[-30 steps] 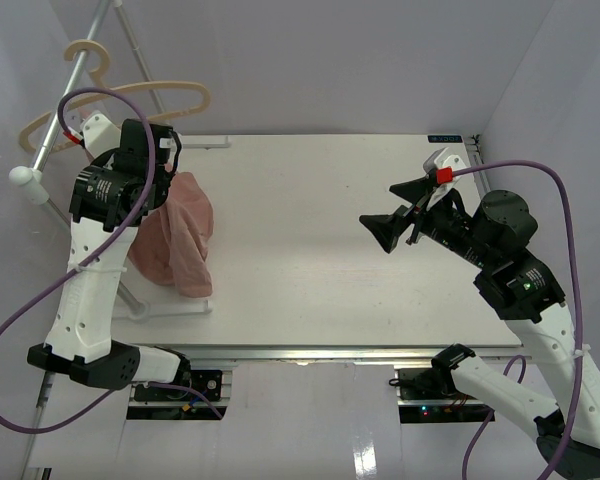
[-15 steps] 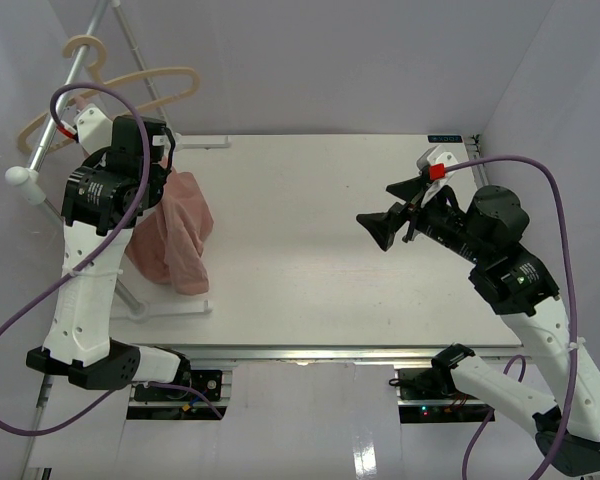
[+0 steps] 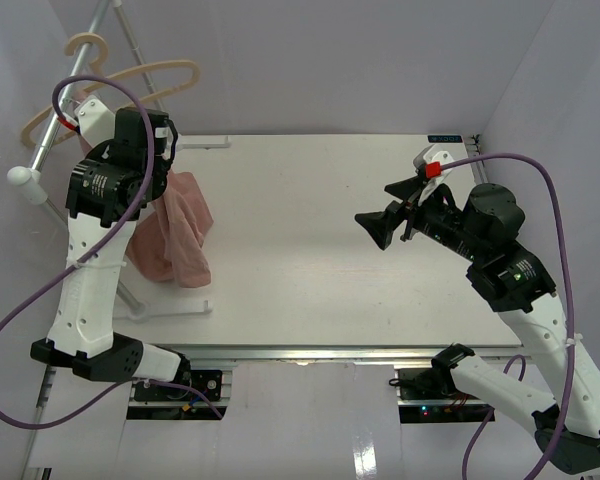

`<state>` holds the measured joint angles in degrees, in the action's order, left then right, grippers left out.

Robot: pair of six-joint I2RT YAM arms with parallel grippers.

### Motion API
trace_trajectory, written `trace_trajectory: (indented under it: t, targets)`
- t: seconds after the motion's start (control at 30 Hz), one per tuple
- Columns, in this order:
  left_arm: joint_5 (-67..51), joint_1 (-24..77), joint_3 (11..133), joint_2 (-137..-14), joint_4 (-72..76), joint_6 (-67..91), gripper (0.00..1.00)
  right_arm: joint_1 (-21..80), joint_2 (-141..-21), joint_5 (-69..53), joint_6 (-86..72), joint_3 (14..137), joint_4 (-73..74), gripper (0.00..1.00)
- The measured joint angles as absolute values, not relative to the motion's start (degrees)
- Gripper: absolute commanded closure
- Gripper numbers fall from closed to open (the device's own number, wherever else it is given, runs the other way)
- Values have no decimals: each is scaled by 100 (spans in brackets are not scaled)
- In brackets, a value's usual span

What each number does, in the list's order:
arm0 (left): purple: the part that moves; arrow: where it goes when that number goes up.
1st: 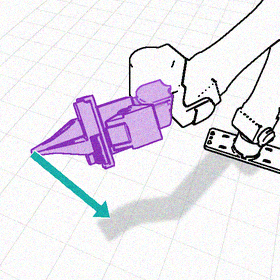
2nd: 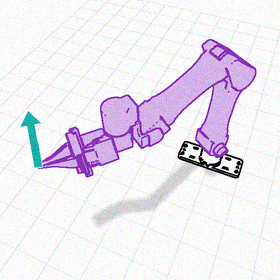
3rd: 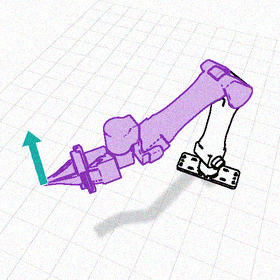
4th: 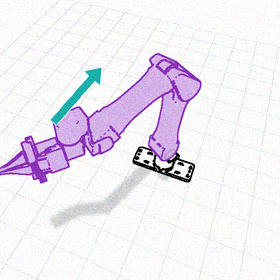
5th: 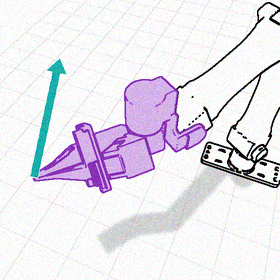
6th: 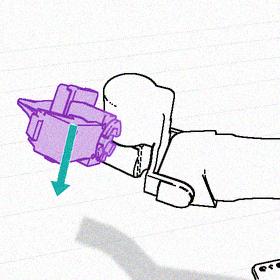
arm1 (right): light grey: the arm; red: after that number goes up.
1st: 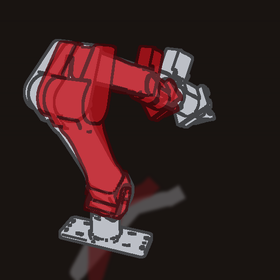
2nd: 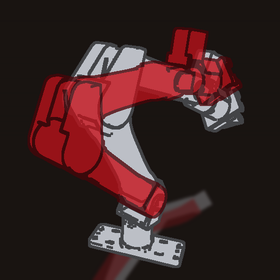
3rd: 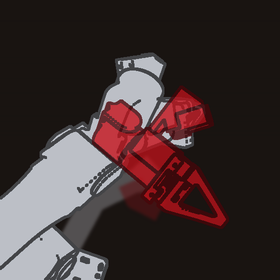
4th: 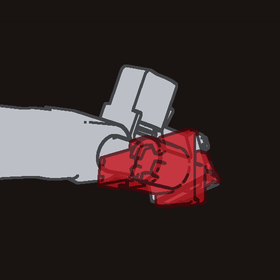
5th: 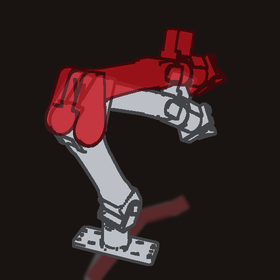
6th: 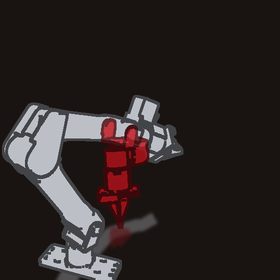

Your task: Place the t-shirt on the hanger

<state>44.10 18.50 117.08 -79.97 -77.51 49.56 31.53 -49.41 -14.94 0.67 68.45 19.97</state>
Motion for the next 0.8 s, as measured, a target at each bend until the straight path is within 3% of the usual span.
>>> trace_trajectory:
  t: [0.5,0.7,0.77,0.8]
  targets:
    - [4770,1630,11683,-8003,-7630,5093,100,3155,-4866,-1494,85,6759,2006,5]
    - [4748,1426,11083,-7769,-7277,5128,100,3190,-4830,-1494,91,6759,2003,5]
    - [4760,1407,10749,-7633,-7134,5176,90,3194,-4832,-1494,97,6759,2003,5]
    - [4777,1404,10603,-7570,-7051,5190,74,3197,-4834,-1494,102,6759,2003,5]
